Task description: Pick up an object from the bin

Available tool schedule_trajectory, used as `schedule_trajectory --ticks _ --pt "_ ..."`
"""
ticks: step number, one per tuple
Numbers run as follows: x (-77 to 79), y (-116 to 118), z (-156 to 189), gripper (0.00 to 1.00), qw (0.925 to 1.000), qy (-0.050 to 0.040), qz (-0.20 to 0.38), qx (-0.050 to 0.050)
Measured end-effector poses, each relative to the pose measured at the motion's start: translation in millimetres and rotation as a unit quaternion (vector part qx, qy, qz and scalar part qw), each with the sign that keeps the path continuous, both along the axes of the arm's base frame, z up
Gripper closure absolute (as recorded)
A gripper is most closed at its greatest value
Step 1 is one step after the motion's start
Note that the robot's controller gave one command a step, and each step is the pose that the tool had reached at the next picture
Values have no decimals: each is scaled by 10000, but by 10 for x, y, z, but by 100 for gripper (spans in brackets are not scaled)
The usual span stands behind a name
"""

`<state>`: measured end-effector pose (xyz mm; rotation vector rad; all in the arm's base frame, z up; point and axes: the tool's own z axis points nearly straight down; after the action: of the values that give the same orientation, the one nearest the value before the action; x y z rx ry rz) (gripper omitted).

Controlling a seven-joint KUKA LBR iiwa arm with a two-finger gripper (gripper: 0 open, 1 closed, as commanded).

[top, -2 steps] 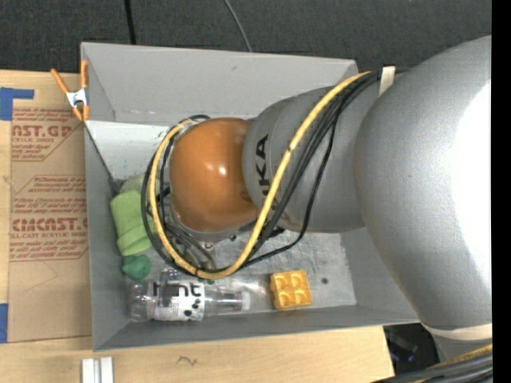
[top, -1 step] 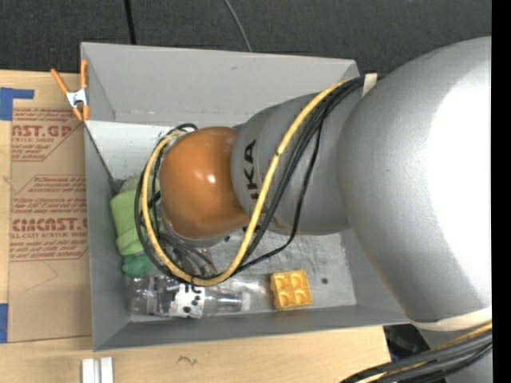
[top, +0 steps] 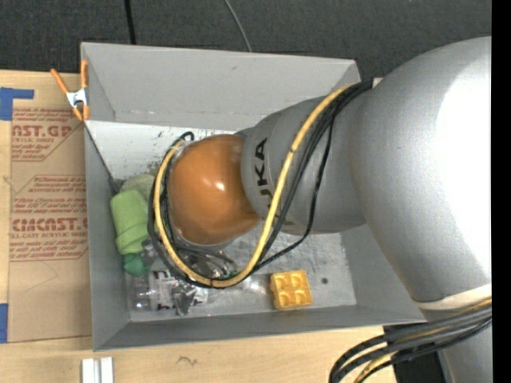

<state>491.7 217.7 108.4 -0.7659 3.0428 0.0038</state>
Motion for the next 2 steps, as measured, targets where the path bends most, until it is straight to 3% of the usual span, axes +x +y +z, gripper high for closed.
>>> schedule_trajectory --ticks 1,2 --pt "184 171 -171 100 9850 -137 1719 -47" --pt "185 168 -178 100 9850 -142 1720 -46"
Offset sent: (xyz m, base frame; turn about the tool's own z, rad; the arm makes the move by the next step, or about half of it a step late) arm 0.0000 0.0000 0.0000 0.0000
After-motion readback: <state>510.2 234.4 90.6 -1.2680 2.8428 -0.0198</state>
